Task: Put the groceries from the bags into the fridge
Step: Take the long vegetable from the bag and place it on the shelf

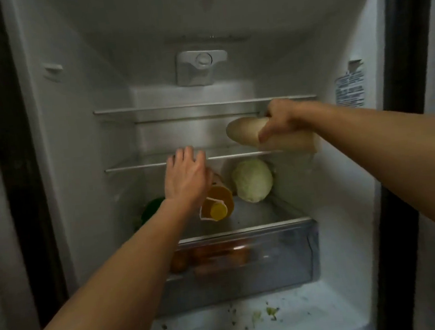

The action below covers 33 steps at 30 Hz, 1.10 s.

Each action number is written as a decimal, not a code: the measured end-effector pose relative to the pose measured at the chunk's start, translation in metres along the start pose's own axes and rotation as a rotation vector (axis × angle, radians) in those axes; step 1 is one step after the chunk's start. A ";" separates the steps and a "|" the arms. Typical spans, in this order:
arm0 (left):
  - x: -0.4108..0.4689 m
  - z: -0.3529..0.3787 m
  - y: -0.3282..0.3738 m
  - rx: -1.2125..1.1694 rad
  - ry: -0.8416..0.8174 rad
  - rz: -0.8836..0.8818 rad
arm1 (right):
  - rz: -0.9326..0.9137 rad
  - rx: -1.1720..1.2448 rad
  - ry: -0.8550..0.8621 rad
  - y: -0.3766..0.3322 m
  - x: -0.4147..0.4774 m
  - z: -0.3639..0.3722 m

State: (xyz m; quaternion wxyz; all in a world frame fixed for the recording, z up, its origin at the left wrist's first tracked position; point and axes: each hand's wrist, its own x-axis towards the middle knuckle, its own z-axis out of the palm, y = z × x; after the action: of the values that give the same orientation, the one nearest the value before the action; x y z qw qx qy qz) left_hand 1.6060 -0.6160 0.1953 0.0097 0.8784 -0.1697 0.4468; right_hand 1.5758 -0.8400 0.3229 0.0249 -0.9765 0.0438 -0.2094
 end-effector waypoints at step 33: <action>-0.001 0.041 -0.013 0.192 0.101 -0.013 | 0.087 0.530 0.004 -0.006 0.058 0.046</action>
State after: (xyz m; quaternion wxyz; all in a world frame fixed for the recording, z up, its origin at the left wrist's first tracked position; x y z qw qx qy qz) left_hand 1.6412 -0.6102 0.1718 -0.0633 0.8527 -0.1198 0.5045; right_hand 1.6479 -0.8381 0.3045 0.2884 -0.9328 0.0293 -0.2141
